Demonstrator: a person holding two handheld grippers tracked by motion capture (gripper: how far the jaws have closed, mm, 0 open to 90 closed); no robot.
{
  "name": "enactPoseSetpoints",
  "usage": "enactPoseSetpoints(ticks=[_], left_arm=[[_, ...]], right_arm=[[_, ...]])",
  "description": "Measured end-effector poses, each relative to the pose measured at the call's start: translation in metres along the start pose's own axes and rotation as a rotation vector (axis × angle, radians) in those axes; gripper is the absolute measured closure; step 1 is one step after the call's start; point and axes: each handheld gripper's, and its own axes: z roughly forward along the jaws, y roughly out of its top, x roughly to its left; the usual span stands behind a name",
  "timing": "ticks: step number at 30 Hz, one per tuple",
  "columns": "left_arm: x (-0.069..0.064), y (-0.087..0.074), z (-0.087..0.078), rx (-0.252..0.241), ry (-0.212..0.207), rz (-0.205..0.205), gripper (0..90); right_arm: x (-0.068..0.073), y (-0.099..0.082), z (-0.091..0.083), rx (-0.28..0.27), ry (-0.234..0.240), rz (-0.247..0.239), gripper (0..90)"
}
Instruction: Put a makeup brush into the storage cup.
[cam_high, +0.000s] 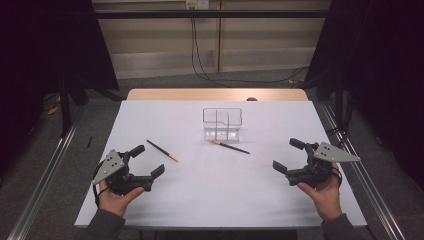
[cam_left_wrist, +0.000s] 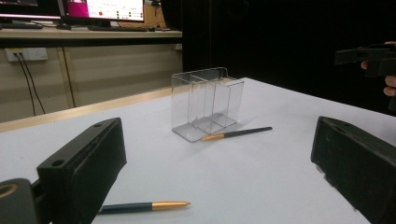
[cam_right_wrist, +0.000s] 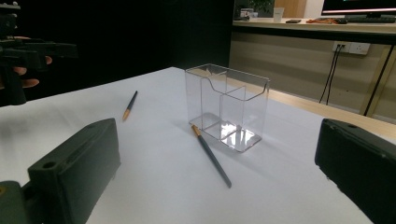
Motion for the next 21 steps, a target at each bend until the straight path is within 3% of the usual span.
enactPoseSetpoints(ticks=[11, 14, 21], left_arm=[[0.0039, 0.0001, -0.0016, 0.009, 0.02, 0.006, 3.0], [0.0049, -0.0002, -0.0006, 0.006, 0.027, -0.013, 3.0], [0.0082, 0.0008, 0.0013, 0.021, 0.033, 0.0, 3.0]], right_arm=[[-0.0023, -0.0004, 0.0002, 0.003, -0.011, -0.004, 0.0], [-0.0028, -0.0007, 0.0005, 0.003, -0.005, 0.0, 0.0], [-0.0028, -0.0008, 0.0003, 0.005, -0.008, -0.007, 0.0]])
